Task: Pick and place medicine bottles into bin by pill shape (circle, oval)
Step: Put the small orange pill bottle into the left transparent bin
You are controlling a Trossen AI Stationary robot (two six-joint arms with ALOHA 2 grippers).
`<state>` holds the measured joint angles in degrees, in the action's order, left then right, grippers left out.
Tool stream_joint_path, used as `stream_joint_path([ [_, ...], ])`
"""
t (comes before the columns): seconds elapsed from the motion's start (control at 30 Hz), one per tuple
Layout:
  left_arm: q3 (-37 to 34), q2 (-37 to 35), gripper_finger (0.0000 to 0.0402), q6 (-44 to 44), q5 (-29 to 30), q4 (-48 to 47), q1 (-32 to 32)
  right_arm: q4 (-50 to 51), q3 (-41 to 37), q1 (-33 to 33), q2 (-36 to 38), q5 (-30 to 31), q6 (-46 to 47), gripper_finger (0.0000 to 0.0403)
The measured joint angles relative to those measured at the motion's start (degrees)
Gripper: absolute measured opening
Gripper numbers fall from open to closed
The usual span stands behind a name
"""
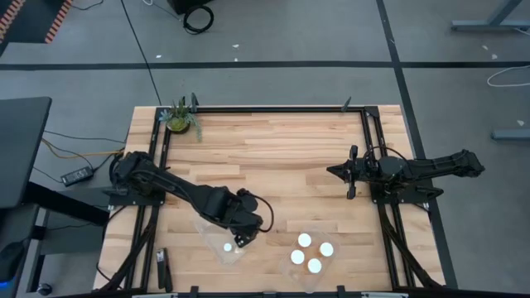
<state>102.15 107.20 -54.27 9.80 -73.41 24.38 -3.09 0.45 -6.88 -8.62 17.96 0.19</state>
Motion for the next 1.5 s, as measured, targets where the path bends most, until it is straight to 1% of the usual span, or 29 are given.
stream_joint_path([
  [0.2,0.02,-2.51,0.0128,-4.67,1.55,-2.13,2.02,-0.02,0.00,-0.01,-0.07,0.00,0.00,0.0019],
  [0.3,0.02,-2.64,0.0126,-5.93,1.59,-4.86,3.63,-0.02,0.00,-0.01,-0.07,0.00,0.00,0.0019],
  [0.5,0.00,-2.64,0.0126,-11.10,3.69,-9.50,6.23,-0.02,0.00,-0.01,-0.07,0.00,0.00,0.0019],
  [0.67,-0.70,-2.64,0.0127,-15.00,4.55,-9.44,8.21,-0.02,0.00,0.00,-0.07,0.00,0.01,0.0019],
  [0.87,-5.82,-2.64,0.0127,-19.11,4.58,-8.91,9.94,-0.02,0.00,-0.01,-0.07,0.00,0.00,0.0019],
  [0.93,-8.24,-2.64,0.0129,-19.77,4.58,-7.00,10.17,-0.02,0.00,-0.01,-0.07,0.00,0.01,0.0019],
  [1.23,-18.30,-2.64,0.0126,-19.97,4.59,0.14,10.55,-0.02,0.00,-0.01,-0.07,0.00,0.02,0.0019],
  [1.5,-23.65,-2.60,0.0125,-20.34,4.60,5.10,11.27,0.00,0.02,0.01,-0.07,0.00,0.00,0.0019],
])
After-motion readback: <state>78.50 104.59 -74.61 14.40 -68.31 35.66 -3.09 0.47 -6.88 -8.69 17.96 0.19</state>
